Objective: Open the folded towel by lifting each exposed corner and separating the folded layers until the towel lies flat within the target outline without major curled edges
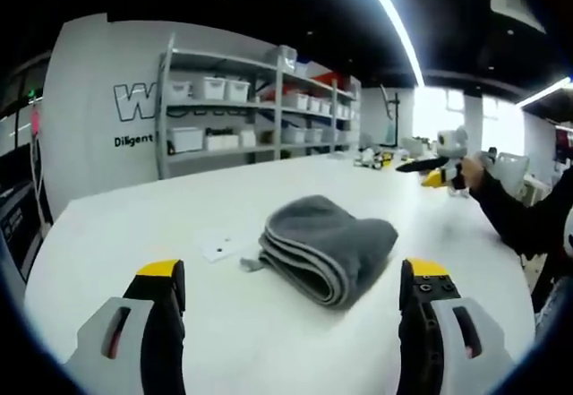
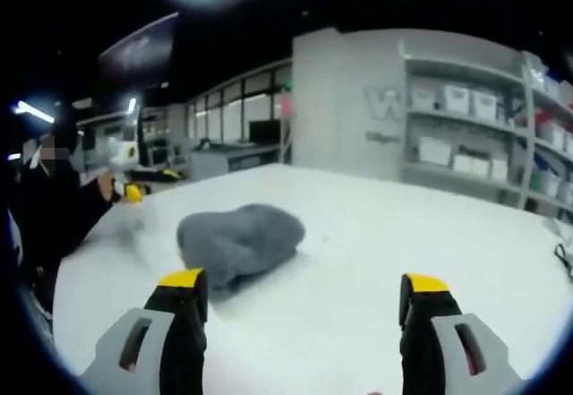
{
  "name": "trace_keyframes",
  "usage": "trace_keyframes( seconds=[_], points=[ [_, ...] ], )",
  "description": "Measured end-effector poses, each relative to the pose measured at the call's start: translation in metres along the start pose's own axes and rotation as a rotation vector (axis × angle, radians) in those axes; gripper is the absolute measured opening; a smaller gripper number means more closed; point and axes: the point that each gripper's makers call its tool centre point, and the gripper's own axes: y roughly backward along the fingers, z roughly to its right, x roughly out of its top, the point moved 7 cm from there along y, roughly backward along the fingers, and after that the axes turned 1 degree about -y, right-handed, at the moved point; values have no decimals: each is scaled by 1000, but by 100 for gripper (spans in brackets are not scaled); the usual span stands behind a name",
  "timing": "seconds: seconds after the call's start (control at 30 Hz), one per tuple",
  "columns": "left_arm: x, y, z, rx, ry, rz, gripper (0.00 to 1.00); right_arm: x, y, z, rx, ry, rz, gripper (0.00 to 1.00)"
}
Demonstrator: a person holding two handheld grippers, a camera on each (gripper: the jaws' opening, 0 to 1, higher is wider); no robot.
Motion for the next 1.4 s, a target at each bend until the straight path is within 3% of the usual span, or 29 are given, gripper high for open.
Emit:
trace_keyframes(
  seconds=[0.4,0.93,1.07,1.23,1.3,1.4],
  points=[
    [10,-6,-8,-5,-15,3,96,8,-12,6,-6,8,-11,88],
    [31,-24,-19,-11,-10,-7,95,46,-38,11,18,-5,27,86],
    [35,-24,-22,-5,-5,-6,95,56,-42,11,6,24,19,84],
    [37,-27,-22,-9,-2,-12,99,56,-52,12,19,46,-31,82],
    [38,-30,-26,18,4,-10,100,58,-53,9,18,30,-28,82],
    [38,-35,-29,18,18,-12,100,63,-58,5,20,28,-14,89]
  ],
)
